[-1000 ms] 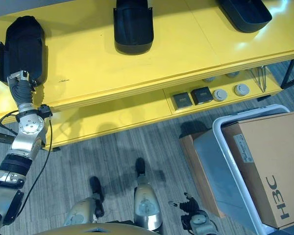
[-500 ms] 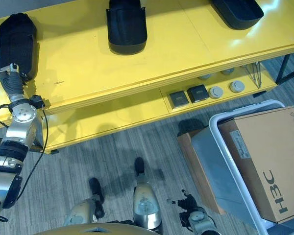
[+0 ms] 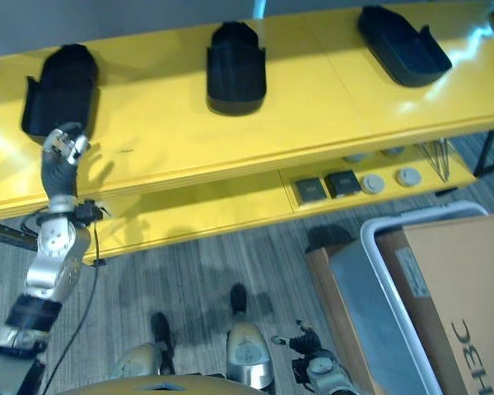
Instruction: Move parts from the plastic box to the shelf.
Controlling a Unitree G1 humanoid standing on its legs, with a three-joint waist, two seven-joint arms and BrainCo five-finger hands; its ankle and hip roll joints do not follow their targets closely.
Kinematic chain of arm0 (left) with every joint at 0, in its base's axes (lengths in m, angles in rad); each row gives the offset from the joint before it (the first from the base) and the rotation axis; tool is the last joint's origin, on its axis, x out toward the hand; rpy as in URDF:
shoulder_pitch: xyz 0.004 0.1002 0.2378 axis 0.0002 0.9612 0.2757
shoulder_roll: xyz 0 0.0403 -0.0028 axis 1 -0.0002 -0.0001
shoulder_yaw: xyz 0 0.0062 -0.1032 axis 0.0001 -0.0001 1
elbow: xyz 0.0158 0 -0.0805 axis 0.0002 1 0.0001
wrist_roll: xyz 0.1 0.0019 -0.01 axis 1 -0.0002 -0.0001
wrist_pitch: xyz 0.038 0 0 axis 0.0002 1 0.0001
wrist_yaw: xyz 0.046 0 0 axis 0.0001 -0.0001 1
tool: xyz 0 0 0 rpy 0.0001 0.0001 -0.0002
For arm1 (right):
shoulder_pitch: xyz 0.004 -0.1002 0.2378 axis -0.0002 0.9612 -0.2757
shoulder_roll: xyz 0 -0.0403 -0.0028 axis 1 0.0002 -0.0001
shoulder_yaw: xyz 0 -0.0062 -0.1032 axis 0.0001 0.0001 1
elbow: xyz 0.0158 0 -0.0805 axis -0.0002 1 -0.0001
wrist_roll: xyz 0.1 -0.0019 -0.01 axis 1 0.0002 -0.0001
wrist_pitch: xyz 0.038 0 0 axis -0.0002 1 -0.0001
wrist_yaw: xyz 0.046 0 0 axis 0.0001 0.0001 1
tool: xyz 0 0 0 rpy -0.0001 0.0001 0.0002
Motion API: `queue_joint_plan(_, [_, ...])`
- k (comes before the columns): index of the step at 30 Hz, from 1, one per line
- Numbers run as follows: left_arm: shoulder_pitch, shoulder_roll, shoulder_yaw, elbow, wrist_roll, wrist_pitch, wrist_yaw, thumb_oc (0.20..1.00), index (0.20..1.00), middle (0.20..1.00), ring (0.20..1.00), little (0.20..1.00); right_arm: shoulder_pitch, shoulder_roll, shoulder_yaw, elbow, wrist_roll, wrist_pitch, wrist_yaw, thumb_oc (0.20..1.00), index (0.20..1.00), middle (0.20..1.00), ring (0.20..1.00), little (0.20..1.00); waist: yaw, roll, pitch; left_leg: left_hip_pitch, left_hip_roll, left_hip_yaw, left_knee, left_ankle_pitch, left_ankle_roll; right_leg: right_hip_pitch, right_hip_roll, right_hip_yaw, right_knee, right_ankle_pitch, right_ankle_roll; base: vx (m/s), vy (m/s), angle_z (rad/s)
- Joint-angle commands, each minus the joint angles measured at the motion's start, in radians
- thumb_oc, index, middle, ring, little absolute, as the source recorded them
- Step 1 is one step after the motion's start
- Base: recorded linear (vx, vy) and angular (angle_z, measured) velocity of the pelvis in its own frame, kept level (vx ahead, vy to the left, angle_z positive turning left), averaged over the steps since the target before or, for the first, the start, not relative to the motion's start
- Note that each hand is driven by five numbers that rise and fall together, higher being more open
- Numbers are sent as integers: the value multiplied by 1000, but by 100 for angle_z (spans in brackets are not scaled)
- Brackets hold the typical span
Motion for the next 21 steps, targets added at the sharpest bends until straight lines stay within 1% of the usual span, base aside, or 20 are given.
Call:
queue_joint_plan(1, [19, 10, 29, -28, -101, 44, -186, 1000, 1000, 1000, 1000, 1000, 41, -14, -23, 17, -35, 45, -18, 1000, 1000, 1000, 1000, 1000, 34, 12, -67, -95, 24, -106, 78, -37, 11, 65, -83, -24, 54, -101, 60, 20, -23, 21])
queue_joint_plan(2, [74, 17, 26, -58, -101, 107, -245, 1000, 1000, 1000, 1000, 1000, 40, -12, -31, 11, -40, 59, -15, 1000, 1000, 1000, 1000, 1000, 49, 16, -78, -84, 22, -111, 73, -35, 9, 79, -86, -36, 44, -94, 61, 6, -24, 24])
queue_joint_plan(3, [117, 21, 14, -64, -158, 160, -275, 1000, 1000, 1000, 1000, 1000, 41, -10, -34, 9, -39, 66, -18, 1000, 1000, 1000, 1000, 1000, 62, 18, -84, -77, 20, -115, 66, -34, 7, 88, -87, -46, 37, -90, 62, 2, -26, 29])
queue_joint_plan(4, [133, 22, 11, -64, -178, 184, -287, 1000, 1000, 1000, 1000, 1000, 42, -9, -36, 9, -37, 69, -19, 1000, 1000, 1000, 1000, 1000, 66, 19, -87, -73, 20, -116, 63, -33, 7, 92, -88, -50, 34, -88, 63, -6, -23, 25])
queue_joint_plan(5, [177, 26, 0, -51, -187, 226, -310, 1000, 1000, 1000, 1000, 1000, 43, -9, -40, 13, -31, 72, -19, 1000, 1000, 1000, 1000, 1000, 76, 20, -93, -66, 19, -119, 56, -32, 6, 101, -89, -59, 28, -84, 66, -1, -20, 22])
queue_joint_plan(6, [218, 29, -8, -34, -147, 223, -302, 1000, 1000, 1000, 1000, 1000, 46, -8, -43, 13, -28, 76, -21, 1000, 1000, 1000, 1000, 1000, 84, 20, -98, -60, 18, -122, 51, -30, 6, 106, -89, -66, 24, -82, 68, -1, -18, 21])
queue_joint_plan(7, [248, 39, -12, -16, -68, 202, -300, 1000, 1000, 1000, 1000, 1000, 50, -6, -44, 9, -28, 81, -22, 1000, 1000, 1000, 1000, 1000, 90, 20, -102, -57, 17, -123, 47, -29, 7, 110, -88, -68, 22, -82, 69, -1, -9, 20])
queue_joint_plan(8, [341, 75, -25, 91, -24, 174, -289, 1000, 1000, 1000, 1000, 1000, 56, -12, -41, 18, -25, 81, -14, 1000, 1000, 1000, 1000, 1000, 110, 19, -112, -48, 17, -131, 39, -26, 5, 120, -86, -77, 19, -85, 70, -3, 0, 18])
queue_joint_plan(9, [358, 77, -25, 123, -29, 166, -281, 1000, 1000, 1000, 1000, 1000, 57, -14, -42, 24, -25, 77, -11, 1000, 1000, 1000, 1000, 1000, 114, 20, -114, -45, 18, -131, 35, -26, 6, 123, -86, -80, 17, -86, 70, -9, 6, 11])
queue_joint_plan(10, [388, 81, -30, 198, 8, 142, -283, 1000, 1000, 1000, 1000, 1000, 56, -17, -45, 42, -21, 68, -4, 1000, 1000, 1000, 1000, 1000, 123, 20, -118, -41, 17, -136, 30, -23, 7, 126, -86, -84, 14, -84, 71, 0, 0, 0])
queue_joint_plan(11, [402, 77, -33, 253, -4, 152, -295, 1000, 1000, 1000, 1000, 1000, 53, -18, -45, 52, -18, 66, -1, 1000, 1000, 1000, 1000, 1000, 128, 20, -119, -40, 16, -139, 28, -22, 7, 128, -85, -87, 13, -83, 72, -9, 2, 3])
queue_joint_plan(12, [409, 72, -32, 280, -10, 148, -304, 1000, 1000, 1000, 1000, 1000, 51, -18, -45, 55, -14, 67, 0, 1000, 1000, 1000, 1000, 1000, 130, 19, -120, -40, 16, -141, 27, -21, 7, 129, -85, -88, 12, -82, 73, -4, -5, 4])
queue_joint_plan(13, [437, 41, -26, 422, -49, 120, -323, 1000, 1000, 1000, 1000, 1000, 41, -17, -47, 78, -8, 66, 7, 1000, 1000, 1000, 1000, 1000, 140, 17, -124, -37, 15, -146, 22, -18, 8, 133, -87, -94, 9, -80, 75, 0, -7, 10])
queue_joint_plan(14, [440, 24, -21, 484, -55, 112, -352, 1000, 1000, 1000, 1000, 1000, 37, -13, -48, 90, -10, 66, 10, 1000, 1000, 1000, 1000, 1000, 143, 16, -126, -35, 14, -149, 19, -17, 9, 134, -87, -97, 10, -78, 77, 2, -12, 14])
queue_joint_plan(16, [432, -28, -1, 681, -25, 74, -360, 1000, 1000, 1000, 1000, 1000, 22, -1, -51, 152, -3, 59, 28, 1000, 1000, 1000, 1000, 1000, 149, 12, -135, -33, 13, -155, 13, -13, 10, 135, -87, -100, 9, -76, 78, 11, -11, 17])
queue_joint_plan(17, [428, -34, 2, 703, -31, 75, -361, 1000, 1000, 1000, 1000, 1000, 20, 0, -51, 157, 3, 63, 29, 1000, 1000, 1000, 1000, 1000, 149, 12, -136, -33, 13, -156, 12, -13, 10, 135, -87, -100, 9, -76, 78, 27, -6, 13])
queue_joint_plan(19, [362, -91, 54, 975, 14, 110, -338, 1000, 1000, 1000, 1000, 1000, 2, 32, -58, 246, 23, 56, 34, 1000, 1000, 1000, 1000, 1000, 144, 4, -154, -27, 10, -161, 2, -13, 14, 134, -86, -92, 10, -80, 78, 53, -13, 6])
queue_joint_plan(21, [324, -116, 71, 1107, 8, 147, -308, 1000, 1000, 1000, 1000, 1000, -13, 47, -53, 286, 16, 70, 38, 1000, 1000, 1000, 1000, 1000, 135, -3, -164, -21, 12, -161, -3, -14, 14, 135, -84, -84, 9, -83, 77, 67, -14, 1])
